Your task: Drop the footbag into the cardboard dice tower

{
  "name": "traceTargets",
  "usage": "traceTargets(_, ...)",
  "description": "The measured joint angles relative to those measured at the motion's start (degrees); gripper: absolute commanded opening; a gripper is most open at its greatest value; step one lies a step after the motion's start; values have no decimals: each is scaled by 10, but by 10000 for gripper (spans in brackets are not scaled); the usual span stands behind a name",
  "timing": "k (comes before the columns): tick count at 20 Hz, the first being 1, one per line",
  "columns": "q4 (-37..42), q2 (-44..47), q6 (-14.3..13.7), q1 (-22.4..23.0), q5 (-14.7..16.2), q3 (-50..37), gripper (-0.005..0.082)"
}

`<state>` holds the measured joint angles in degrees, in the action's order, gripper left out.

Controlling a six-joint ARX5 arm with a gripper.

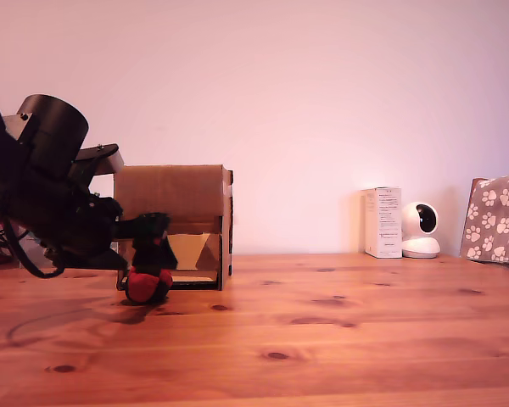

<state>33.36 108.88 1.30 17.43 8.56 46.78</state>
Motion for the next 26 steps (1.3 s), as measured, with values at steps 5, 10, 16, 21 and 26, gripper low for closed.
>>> traceTargets(5,-78,0,0,-8,15,19,296)
traceTargets(10,-91,0,0,-7,31,21,53)
traceTargets(16,-161,-45,1,-7,46,23,53)
traceTargets(21,-229,-174,1,-7,50,23,53)
traceTargets(26,-313,-245,1,-6,64,23,53)
